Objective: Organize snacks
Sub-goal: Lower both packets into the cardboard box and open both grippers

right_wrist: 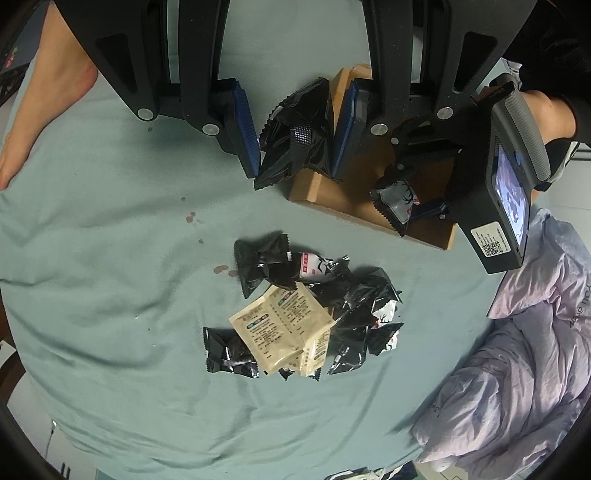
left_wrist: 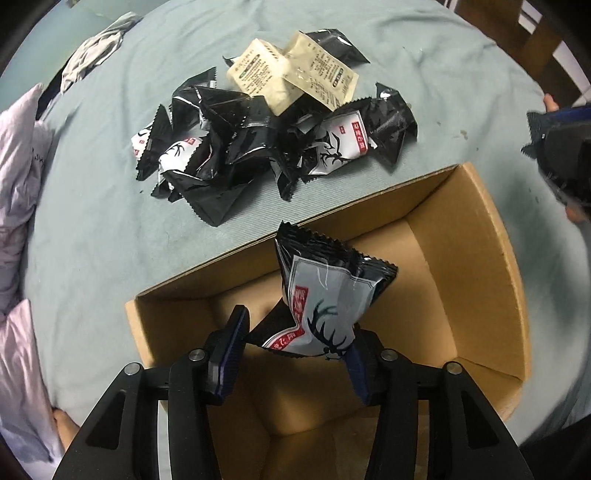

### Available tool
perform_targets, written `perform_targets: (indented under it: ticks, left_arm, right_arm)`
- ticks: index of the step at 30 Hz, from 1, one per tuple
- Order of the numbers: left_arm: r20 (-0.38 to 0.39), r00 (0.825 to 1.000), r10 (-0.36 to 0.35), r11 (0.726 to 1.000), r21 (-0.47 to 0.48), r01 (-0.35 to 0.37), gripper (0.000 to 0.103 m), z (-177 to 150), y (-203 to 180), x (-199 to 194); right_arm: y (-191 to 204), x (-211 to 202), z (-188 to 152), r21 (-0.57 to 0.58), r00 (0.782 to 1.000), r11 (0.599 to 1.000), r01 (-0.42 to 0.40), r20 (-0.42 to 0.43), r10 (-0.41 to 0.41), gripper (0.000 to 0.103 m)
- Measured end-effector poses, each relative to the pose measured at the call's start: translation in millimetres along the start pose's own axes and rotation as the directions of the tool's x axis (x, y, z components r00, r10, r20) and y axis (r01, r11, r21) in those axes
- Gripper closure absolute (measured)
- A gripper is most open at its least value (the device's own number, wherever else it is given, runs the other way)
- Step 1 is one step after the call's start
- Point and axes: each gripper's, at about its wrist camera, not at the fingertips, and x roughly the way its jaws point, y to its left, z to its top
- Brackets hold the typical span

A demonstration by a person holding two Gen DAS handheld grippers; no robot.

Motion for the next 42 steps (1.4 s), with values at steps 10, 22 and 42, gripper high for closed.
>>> perform_targets:
  ticks: [10, 22, 42]
  left_arm:
    - [0.061, 0.997, -0.045, 0.999, 0.004, 0.045, 0.025, 0, 1, -39]
    - [0.102, 0.994, -0.031, 0.976, -0.214, 0.053, 0.020, -34, 95, -67]
    - [0.111, 0.987, -0.116, 0.938, -0.315, 0.145, 0.020, -60, 141, -62]
  right_arm:
    - [-2, -7, 2, 0.032, 1.000, 0.999, -0.004, 0.004, 0.004, 0.065]
    - [47, 17, 19, -0.048, 0.999, 0.998, -0.032, -0.039, 0.030, 0.065]
    - [109, 154, 63, -0.080, 0.966, 0.997, -0.023, -0.259, 0.002, 0.058]
